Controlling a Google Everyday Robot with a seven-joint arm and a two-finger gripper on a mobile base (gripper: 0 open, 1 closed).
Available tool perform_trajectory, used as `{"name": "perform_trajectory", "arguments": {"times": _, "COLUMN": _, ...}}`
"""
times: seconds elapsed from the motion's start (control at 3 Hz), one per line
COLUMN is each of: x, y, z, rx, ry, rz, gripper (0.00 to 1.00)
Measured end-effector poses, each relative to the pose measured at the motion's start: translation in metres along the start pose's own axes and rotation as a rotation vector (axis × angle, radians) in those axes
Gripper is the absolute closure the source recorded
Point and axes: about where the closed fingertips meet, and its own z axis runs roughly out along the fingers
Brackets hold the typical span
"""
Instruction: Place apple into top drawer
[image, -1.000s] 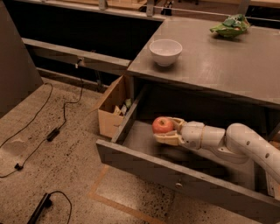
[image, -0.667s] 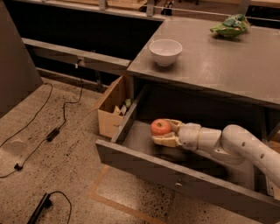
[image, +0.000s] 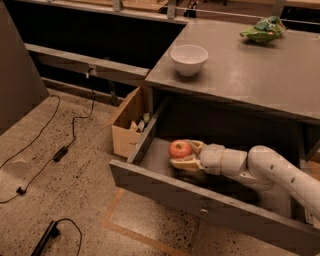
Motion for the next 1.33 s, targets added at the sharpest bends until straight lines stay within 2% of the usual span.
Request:
{"name": "perform_trajectory", "arguments": {"times": 0.67, "x": 0.0032, "y": -0.0036, "z": 0.0024, "rx": 0.010, "ry": 0.004, "rz": 0.012, "gripper": 0.35}}
{"name": "perform_trajectory", "arguments": {"times": 1.0, "x": 0.0015, "y": -0.0076, "z": -0.0002, "rx": 0.012, "ry": 0.003, "rz": 0.024, "gripper": 0.06}}
{"name": "perform_trajectory", "arguments": {"times": 1.33, "x": -0.0021, "y": -0.0102, "z": -0.0014, "rx": 0.013, "ry": -0.004, "rz": 0.023, "gripper": 0.17}}
